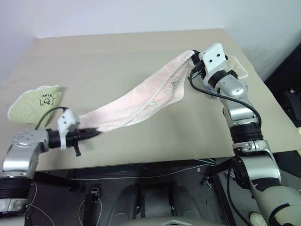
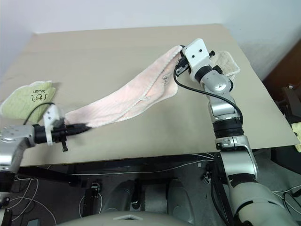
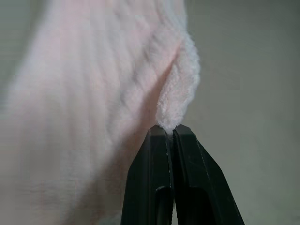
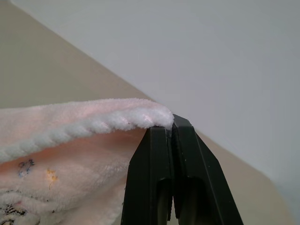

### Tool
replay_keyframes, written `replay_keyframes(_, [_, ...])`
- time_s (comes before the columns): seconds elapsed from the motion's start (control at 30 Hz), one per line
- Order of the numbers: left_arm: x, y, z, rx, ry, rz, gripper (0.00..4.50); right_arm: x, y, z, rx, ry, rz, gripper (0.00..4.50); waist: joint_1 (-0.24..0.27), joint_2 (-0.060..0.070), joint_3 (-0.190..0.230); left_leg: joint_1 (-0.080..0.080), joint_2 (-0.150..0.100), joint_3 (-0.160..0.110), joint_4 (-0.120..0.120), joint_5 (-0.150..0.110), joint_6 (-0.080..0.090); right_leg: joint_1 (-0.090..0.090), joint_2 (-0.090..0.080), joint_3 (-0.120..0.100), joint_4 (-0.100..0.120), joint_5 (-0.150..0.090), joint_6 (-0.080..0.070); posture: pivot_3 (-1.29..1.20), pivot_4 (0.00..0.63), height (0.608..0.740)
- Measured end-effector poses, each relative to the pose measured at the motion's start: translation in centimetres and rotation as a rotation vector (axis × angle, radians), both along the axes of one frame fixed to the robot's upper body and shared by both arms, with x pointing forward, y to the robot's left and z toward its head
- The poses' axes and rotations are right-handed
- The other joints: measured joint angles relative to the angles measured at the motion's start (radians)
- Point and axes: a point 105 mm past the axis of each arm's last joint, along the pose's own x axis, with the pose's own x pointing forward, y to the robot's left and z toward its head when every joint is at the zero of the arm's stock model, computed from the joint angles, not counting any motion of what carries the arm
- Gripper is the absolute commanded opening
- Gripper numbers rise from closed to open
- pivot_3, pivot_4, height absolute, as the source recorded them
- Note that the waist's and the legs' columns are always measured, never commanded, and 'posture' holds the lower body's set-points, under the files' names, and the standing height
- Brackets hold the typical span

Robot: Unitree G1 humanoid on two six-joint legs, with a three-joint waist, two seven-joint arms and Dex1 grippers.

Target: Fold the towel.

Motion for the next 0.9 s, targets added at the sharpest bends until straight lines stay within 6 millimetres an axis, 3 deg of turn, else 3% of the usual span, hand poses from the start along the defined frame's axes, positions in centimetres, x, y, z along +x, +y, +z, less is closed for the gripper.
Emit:
replay_keyframes(0.13, [0.7, 2.8, 3.3, -0.019, -0.040, 0.083, 0.05, 0.0, -0.3, 0.1, 0.014, 0.000, -0.002, 0.00, -0.002, 0.000, 0.000, 0.000, 0.000, 0.001, 0.000, 0.000, 0.000, 0.000, 0.002, 0.001, 0.000, 0.000, 0.000, 0.00, 0.150, 0.740])
replay_keyframes(0.3, [2.3, 2.7, 6.5, -0.144, -0.090, 0.129, 0.05, 0.2, -0.6, 0.4, 0.010, 0.003, -0.004, 0.00, 0.001, -0.004, 0.003, 0.000, 0.000, 0.001, 0.001, 0.000, 0.000, 0.000, 0.003, 0.000, 0.001, 0.001, 0.003, 0.00, 0.150, 0.740])
replay_keyframes(0.43, [4.9, 3.3, 10.0, -0.272, -0.205, 0.225, 0.05, 0.7, -1.2, 1.3, -0.005, -0.003, -0.013, 0.00, 0.003, -0.005, 0.003, 0.000, 0.000, 0.001, 0.001, 0.001, 0.000, 0.001, 0.004, 0.000, 0.001, 0.002, 0.004, 0.00, 0.150, 0.740])
replay_keyframes(0.57, [8.6, 5.9, 10.1, -0.317, -0.277, 0.470, 0.05, 1.6, -3.9, 1.6, -0.035, 0.005, -0.084, 0.00, 0.002, -0.005, 0.003, 0.000, 0.000, 0.002, 0.002, 0.001, 0.000, 0.001, 0.005, 0.000, 0.001, 0.002, 0.005, 0.00, 0.150, 0.740])
replay_keyframes(0.7, [11.7, 5.9, 10.4, -0.302, -0.334, 0.600, 0.05, 2.5, -4.5, 2.0, -0.063, 0.008, -0.117, 0.00, 0.002, -0.011, 0.007, 0.000, -0.001, 0.002, 0.003, 0.001, -0.001, 0.000, 0.006, 0.000, 0.002, 0.003, 0.006, 0.00, 0.150, 0.740])
replay_keyframes(0.77, [13.1, 5.7, 12.4, -0.266, -0.409, 0.664, 0.05, 3.2, -4.4, 3.5, -0.077, -0.020, -0.138, 0.00, -0.002, -0.015, 0.010, -0.002, -0.001, 0.002, 0.003, 0.002, -0.002, -0.002, 0.007, 0.001, 0.002, 0.004, 0.008, 0.00, 0.150, 0.740])
replay_keyframes(0.9, [13.8, 5.4, 16.9, -0.237, -0.569, 0.714, 0.05, 3.2, -4.3, 5.8, -0.087, -0.093, -0.147, 0.00, -0.012, -0.015, 0.010, -0.005, -0.001, 0.003, 0.000, 0.002, -0.002, -0.005, 0.006, 0.001, 0.001, 0.003, 0.010, 0.00, 0.150, 0.740])
